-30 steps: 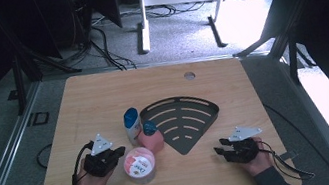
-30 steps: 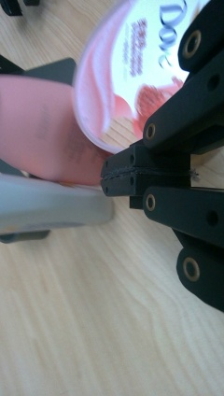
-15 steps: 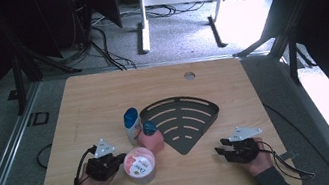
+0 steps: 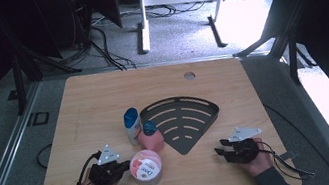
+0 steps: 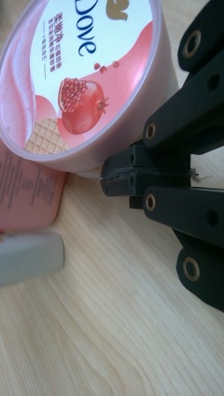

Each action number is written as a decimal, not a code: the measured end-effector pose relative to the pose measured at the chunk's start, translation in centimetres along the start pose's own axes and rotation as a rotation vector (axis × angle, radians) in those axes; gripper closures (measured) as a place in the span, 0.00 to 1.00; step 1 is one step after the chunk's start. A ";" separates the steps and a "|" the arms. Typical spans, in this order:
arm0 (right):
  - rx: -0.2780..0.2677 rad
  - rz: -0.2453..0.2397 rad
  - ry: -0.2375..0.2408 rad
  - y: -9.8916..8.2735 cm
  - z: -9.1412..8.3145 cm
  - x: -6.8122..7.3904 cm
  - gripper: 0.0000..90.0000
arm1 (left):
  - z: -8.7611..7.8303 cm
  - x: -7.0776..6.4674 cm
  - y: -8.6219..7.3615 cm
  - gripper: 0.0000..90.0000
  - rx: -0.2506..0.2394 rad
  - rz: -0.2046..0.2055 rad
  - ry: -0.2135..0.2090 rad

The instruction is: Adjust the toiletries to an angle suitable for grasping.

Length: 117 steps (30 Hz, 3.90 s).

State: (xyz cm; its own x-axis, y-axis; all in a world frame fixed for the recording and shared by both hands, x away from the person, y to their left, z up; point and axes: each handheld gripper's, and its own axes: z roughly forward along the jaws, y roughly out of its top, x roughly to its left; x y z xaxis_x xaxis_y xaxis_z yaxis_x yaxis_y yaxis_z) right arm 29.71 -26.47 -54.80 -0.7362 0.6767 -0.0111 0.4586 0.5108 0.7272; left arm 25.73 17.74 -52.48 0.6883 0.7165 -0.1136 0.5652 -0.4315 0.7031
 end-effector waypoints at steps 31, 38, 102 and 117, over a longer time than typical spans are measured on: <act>-0.096 0.007 0.131 0.9 -1.4 2.0 0.66 | 2.9 -5.0 1.8 1.00 0.018 0.142 -0.175; -0.099 -0.028 0.191 1.0 -1.8 2.9 0.74 | 4.0 -6.0 2.9 1.00 0.031 0.183 -0.199; -0.060 0.004 0.099 -1.3 -4.5 2.8 0.69 | 11.4 -10.3 9.4 1.00 -0.015 0.186 -0.226; -0.063 0.040 0.046 -1.7 -4.9 1.9 0.69 | 13.0 -10.9 10.7 1.00 -0.029 0.168 -0.232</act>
State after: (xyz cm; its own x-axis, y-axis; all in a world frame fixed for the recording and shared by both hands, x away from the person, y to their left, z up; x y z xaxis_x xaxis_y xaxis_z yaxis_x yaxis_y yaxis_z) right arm 25.08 -28.69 -52.68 -0.7409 0.6698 0.0490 0.4564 0.4485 0.7685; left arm 30.13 -1.81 -52.83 0.8588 0.4903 -0.1488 0.4235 -0.5156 0.7448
